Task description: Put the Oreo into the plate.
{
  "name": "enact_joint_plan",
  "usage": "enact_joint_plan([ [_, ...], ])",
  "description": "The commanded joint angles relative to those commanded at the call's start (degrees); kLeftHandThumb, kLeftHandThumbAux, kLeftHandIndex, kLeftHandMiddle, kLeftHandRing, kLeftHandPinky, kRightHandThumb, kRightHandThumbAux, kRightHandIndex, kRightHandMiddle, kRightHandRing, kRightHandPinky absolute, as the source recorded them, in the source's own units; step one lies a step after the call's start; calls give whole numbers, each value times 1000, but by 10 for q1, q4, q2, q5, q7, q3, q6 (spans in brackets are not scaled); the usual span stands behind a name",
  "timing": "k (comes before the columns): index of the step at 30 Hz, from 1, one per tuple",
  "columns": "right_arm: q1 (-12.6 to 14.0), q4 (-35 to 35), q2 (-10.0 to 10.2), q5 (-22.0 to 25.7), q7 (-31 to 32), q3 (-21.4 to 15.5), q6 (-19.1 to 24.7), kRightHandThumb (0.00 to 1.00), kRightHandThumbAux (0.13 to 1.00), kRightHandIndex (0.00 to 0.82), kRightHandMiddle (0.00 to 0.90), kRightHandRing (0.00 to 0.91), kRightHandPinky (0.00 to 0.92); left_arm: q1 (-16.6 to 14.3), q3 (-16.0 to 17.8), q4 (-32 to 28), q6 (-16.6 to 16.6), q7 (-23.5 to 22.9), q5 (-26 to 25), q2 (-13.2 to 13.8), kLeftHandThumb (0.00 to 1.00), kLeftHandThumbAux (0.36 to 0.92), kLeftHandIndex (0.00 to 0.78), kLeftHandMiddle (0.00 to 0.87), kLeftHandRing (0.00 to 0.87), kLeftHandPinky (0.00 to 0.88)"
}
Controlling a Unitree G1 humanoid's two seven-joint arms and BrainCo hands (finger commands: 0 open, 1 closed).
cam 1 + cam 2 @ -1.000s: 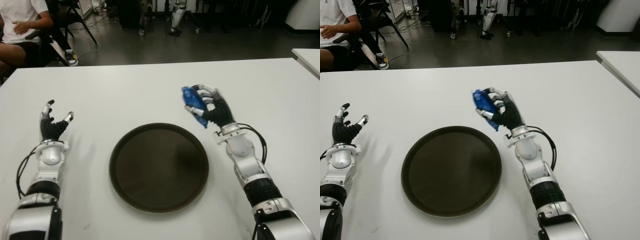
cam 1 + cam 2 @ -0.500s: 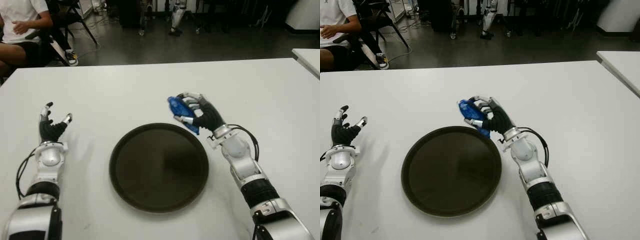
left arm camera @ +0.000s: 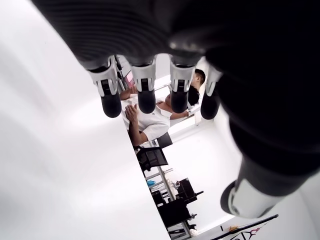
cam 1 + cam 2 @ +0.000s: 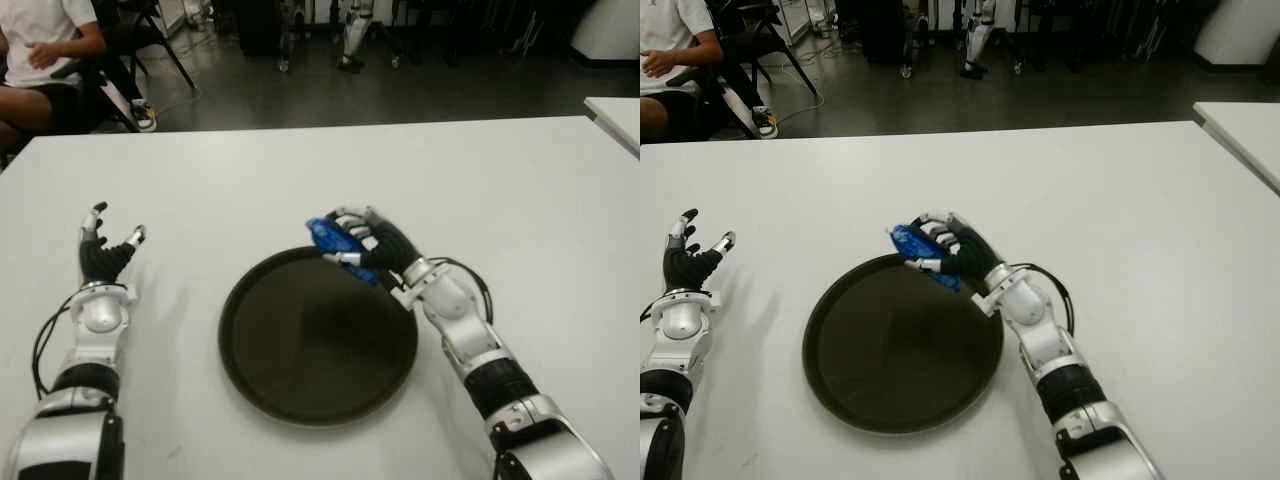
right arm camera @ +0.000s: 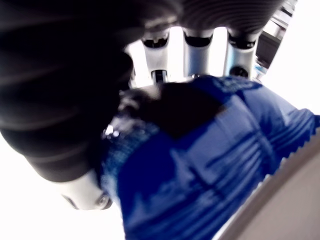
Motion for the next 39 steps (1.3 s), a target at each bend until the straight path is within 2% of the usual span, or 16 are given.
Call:
enact_joint_plan([
  [6,-10,4,8,-16,-5,10,29,366,806,719,840,849,855,0,1,-2,0,-3,-2,-3,0,733,2,0,0,0],
  [17,-43,49,22,-50,-28,30,43,356,815,707,835,844,848,-1,-1,-6,16,7,1,-4,0,720,3,0,0,0],
  [27,-64,74,29,-109,-75,55,81,380,828,722,839,848,847,1,3,-13,11,4,-4,-6,0,737,6,0,0,0],
  [36,-65,75,33,-129,-96,65,100,397,829,723,837,843,837,6,3,-19,5,6,-1,-5,0,754,5,4,0,0],
  [39,-59,68,31,-132,-100,69,110,393,828,711,829,835,829,3,5,-3,8,-1,-3,1,0,753,3,1,0,0],
])
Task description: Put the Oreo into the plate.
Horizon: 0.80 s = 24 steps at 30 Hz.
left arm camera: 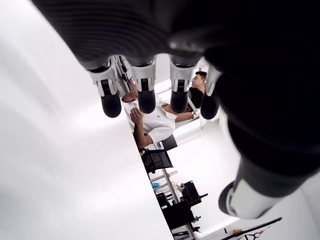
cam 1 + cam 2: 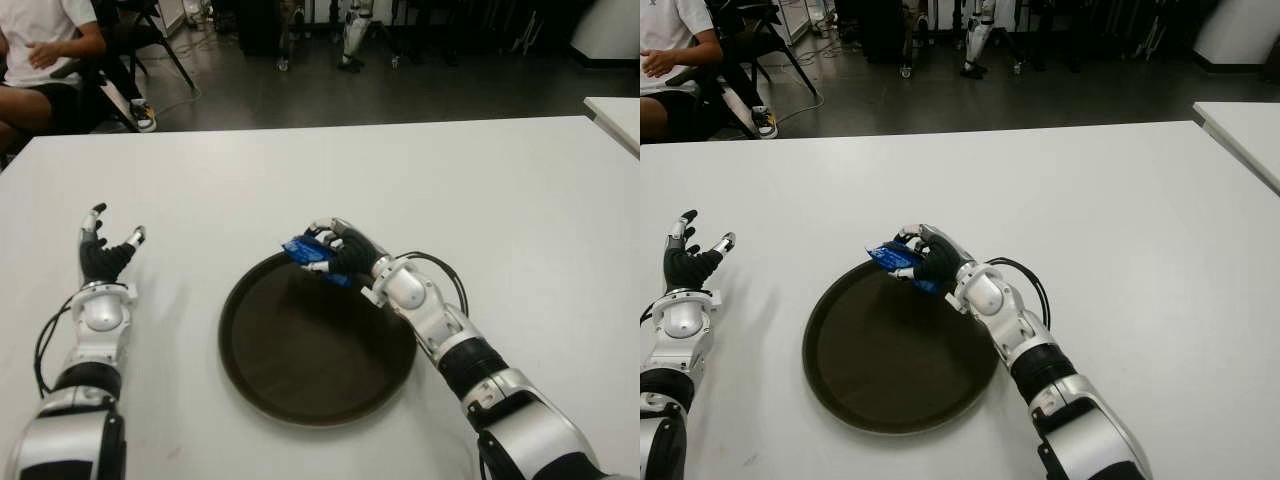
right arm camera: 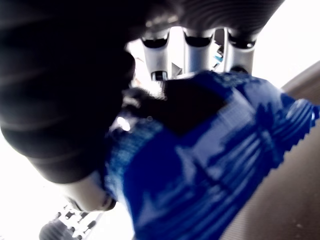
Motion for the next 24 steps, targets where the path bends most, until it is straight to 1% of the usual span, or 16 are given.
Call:
enact_joint_plan([
  [4,6,-10,-3,-1,1,2,7,392,827,695,820,826,821,-1,-1,-2,3,2,1,-3,0,745,0,0,0,0],
  [9,17,-30,-11,-3,5,5,8,375,832,724,830,835,831,0,-1,-3,1,3,1,-4,0,739,0,0,0,0],
  [11,27,-46,-19,-3,9,5,8,368,832,731,832,837,830,1,1,-1,-2,0,-1,-4,0,735,0,0,0,3],
  [13,31,-55,-22,-3,11,5,9,363,832,735,833,838,829,1,2,-1,-3,-1,-2,-4,0,733,0,1,0,5],
  [16,48,-79,-36,0,18,1,7,359,830,735,833,838,831,1,1,-1,-3,0,-1,-4,0,728,0,1,0,3],
  [17,52,-85,-39,0,19,1,6,357,832,744,839,846,844,1,1,-1,-3,0,-1,-4,0,728,0,0,0,1],
  [18,59,-99,-46,1,24,0,3,355,833,749,844,851,852,1,1,-1,-2,1,-1,-4,0,729,0,0,0,1],
  [20,81,-140,-68,5,38,-5,-6,350,838,759,853,861,862,1,1,-1,-2,2,0,-3,0,734,0,0,0,0],
  [21,87,-152,-74,7,43,-6,-8,346,841,763,856,864,865,0,1,-1,-3,2,0,-3,0,737,0,1,0,0],
  [22,98,-176,-86,7,50,-7,-14,340,844,765,858,868,869,0,1,-1,-3,4,1,-4,0,742,0,2,0,0],
  [24,112,-206,-99,8,59,-8,-20,330,848,767,860,871,874,-1,1,-1,-4,7,2,-4,0,750,0,2,0,0],
])
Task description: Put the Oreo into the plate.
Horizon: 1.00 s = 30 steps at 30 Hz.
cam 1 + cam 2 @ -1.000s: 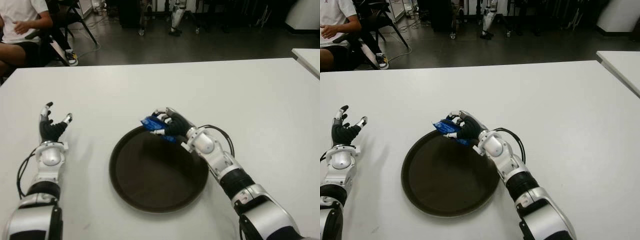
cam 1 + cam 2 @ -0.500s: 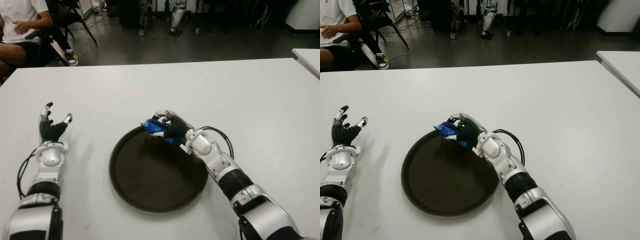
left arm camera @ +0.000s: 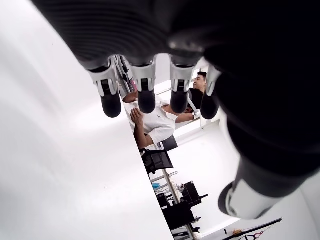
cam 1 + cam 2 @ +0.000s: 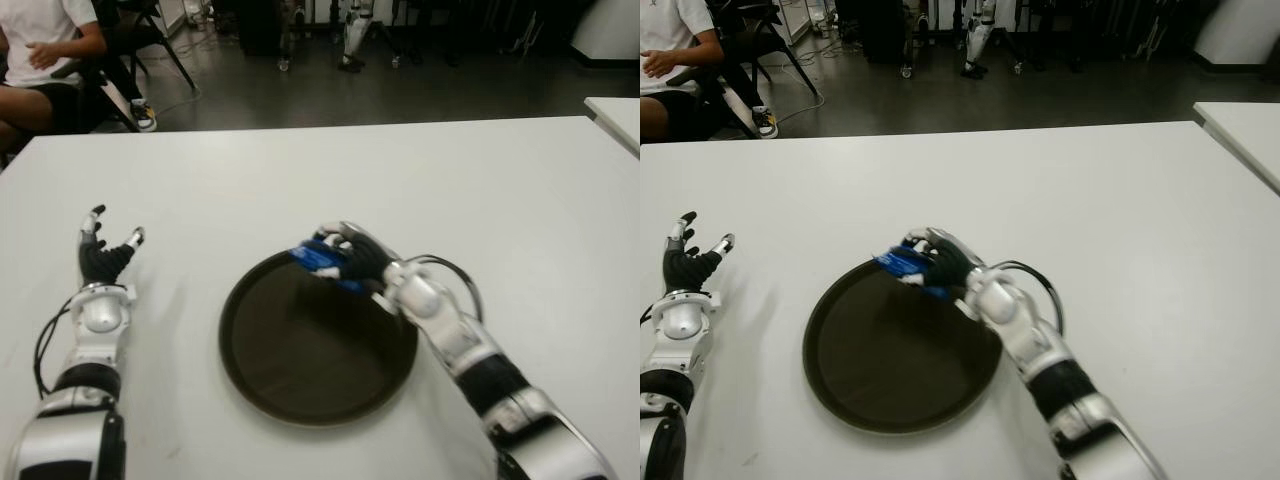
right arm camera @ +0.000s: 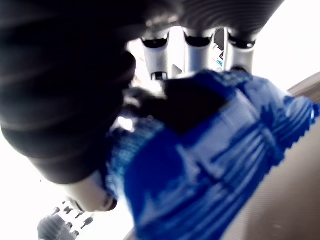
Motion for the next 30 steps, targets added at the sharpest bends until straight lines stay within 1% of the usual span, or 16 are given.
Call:
enact_joint_plan([
  [4,8,-35,-19,3,13,-1,-14,309,855,770,862,877,881,-1,0,3,-4,-1,0,-1,0,756,0,1,0,0],
  [7,9,-40,-23,3,14,1,-20,278,861,781,865,885,891,-1,-1,4,-5,-2,1,-1,0,748,0,0,0,0],
  [11,6,-37,-30,8,20,4,-41,277,862,776,864,882,886,-1,-4,8,-7,2,5,2,0,738,0,2,0,0],
  [14,4,-30,-31,12,20,5,-58,284,859,784,868,886,889,-1,-5,9,-9,3,7,4,0,730,1,2,0,0],
  [20,-2,-16,-29,7,21,5,-67,273,862,799,872,892,897,0,-3,9,-11,1,6,6,0,733,2,6,0,0],
  [25,-6,-8,-28,6,37,8,-40,305,858,768,856,873,877,-2,0,9,-6,-2,1,2,0,743,0,1,0,0],
  [30,-11,3,-25,3,38,9,-34,309,851,774,861,881,889,-1,2,6,-2,-3,-4,0,0,753,0,1,0,2],
])
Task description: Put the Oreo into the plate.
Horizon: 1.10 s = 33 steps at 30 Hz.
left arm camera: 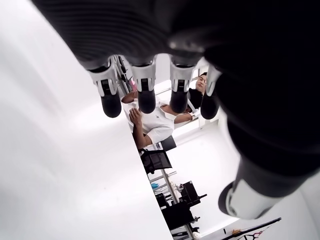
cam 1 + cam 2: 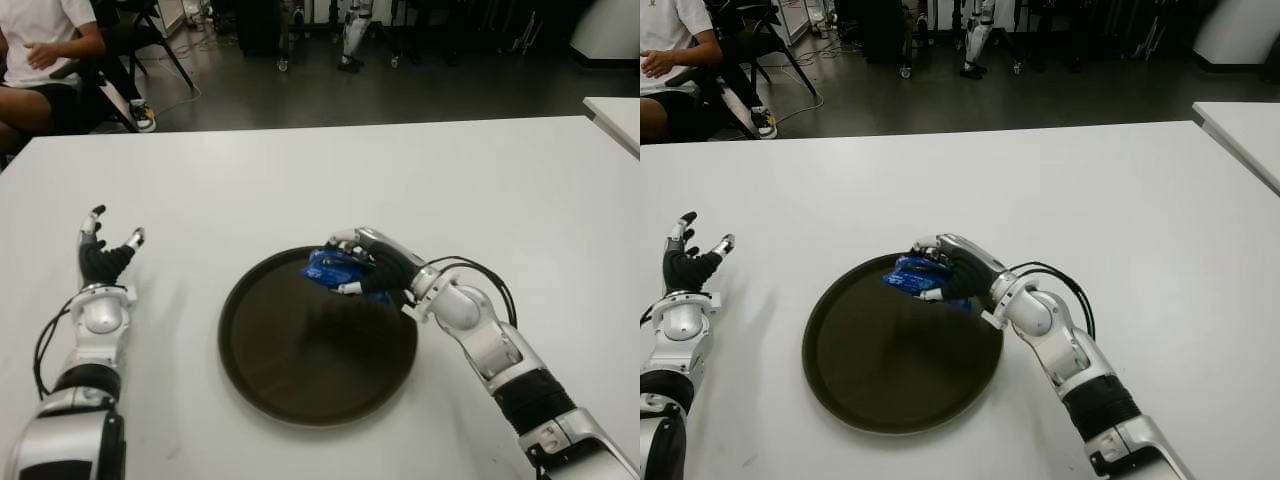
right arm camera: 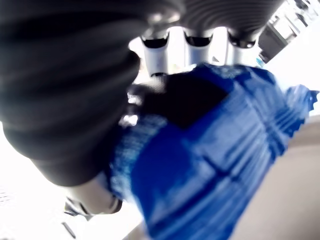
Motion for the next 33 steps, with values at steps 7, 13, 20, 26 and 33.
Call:
enact_joint_plan([
  [7,-7,13,1,-8,-5,3,-4,313,865,788,868,893,905,1,-5,-7,2,3,7,0,0,743,0,0,0,0],
  [13,-10,17,0,-14,-5,6,-4,310,881,808,870,897,911,3,-8,-12,2,6,10,1,0,739,0,0,0,0],
  [20,-9,23,4,-13,-11,5,-7,278,884,797,868,890,896,2,-3,-11,4,0,3,1,0,755,0,0,0,0],
  [26,-10,32,9,1,-3,3,-11,296,871,759,853,869,867,1,-3,-9,8,3,4,1,0,749,0,0,0,0],
  [33,-11,37,16,10,-1,3,-7,330,858,742,849,863,861,1,-5,-6,4,-2,5,1,0,748,0,0,0,0],
])
